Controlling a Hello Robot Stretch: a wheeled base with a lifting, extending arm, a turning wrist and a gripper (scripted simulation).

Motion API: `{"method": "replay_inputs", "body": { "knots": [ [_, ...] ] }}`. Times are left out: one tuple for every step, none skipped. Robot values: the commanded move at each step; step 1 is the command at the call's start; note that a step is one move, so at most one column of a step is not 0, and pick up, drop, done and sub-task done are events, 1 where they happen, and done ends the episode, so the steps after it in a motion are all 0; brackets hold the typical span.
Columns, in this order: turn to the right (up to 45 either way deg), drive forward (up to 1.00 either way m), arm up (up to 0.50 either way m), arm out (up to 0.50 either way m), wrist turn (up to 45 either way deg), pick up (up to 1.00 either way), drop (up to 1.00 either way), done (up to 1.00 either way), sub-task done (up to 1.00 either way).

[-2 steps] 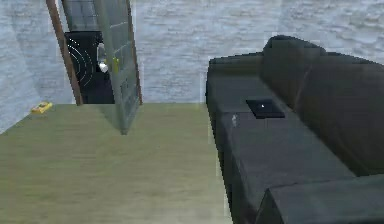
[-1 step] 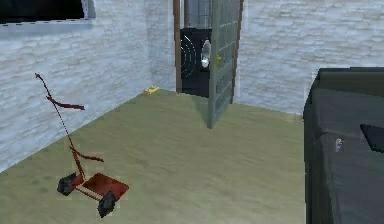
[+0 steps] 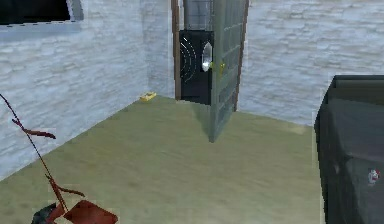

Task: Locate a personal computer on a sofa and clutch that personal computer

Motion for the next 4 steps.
{"method": "replay_inputs", "body": {
  "knots": [
    [21.0,0.0,0.0,0.0,0.0,0.0,0.0,0.0,0.0],
    [3.0,0.0,0.0,0.0,0.0,0.0,0.0,0.0,0.0],
    [0.0,0.9,0.0,0.0,0.0,0.0,0.0,0.0,0.0],
    [-30.0,0.0,0.0,0.0,0.0,0.0,0.0,0.0,0.0]
  ]
}}
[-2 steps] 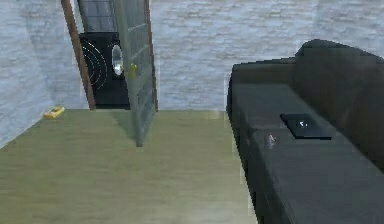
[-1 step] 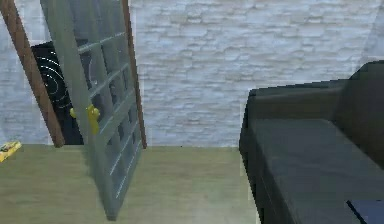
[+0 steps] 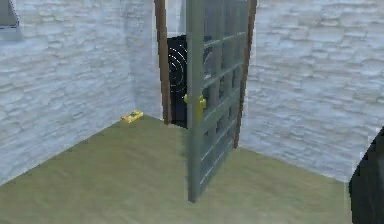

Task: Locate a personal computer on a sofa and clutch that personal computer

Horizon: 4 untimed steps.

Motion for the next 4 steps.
{"method": "replay_inputs", "body": {
  "knots": [
    [39.0,0.0,0.0,0.0,0.0,0.0,0.0,0.0,0.0],
    [0.0,0.65,0.0,0.0,0.0,0.0,0.0,0.0,0.0],
    [0.0,0.0,0.5,0.0,0.0,0.0,0.0,0.0,0.0],
    [0.0,0.0,0.14,0.0,0.0,0.0,0.0,0.0,0.0]
  ]
}}
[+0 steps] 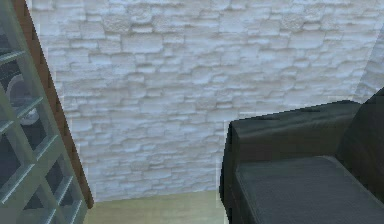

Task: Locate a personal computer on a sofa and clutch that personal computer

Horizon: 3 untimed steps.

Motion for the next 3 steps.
{"method": "replay_inputs", "body": {
  "knots": [
    [0.0,0.0,0.0,0.38,0.0,0.0,0.0,0.0,0.0],
    [0.0,0.0,0.0,0.0,45.0,0.0,0.0,0.0,0.0],
    [0.0,0.0,0.0,0.0,45.0,0.0,0.0,0.0,0.0]
  ]
}}
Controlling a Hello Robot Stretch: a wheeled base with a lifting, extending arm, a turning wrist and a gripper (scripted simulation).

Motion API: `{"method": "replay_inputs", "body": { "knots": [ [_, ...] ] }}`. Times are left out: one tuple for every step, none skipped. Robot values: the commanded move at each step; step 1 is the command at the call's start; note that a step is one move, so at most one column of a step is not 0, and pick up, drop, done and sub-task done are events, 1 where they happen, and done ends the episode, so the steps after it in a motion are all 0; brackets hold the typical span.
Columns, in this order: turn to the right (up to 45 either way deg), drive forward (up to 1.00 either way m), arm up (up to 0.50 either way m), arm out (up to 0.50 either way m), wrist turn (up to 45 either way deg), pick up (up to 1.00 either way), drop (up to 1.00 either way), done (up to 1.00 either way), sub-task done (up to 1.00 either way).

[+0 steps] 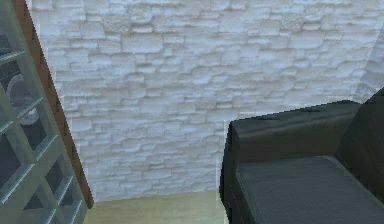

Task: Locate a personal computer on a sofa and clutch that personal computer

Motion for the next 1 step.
{"method": "replay_inputs", "body": {
  "knots": [
    [0.0,0.0,0.0,0.0,45.0,0.0,0.0,0.0,0.0]
  ]
}}
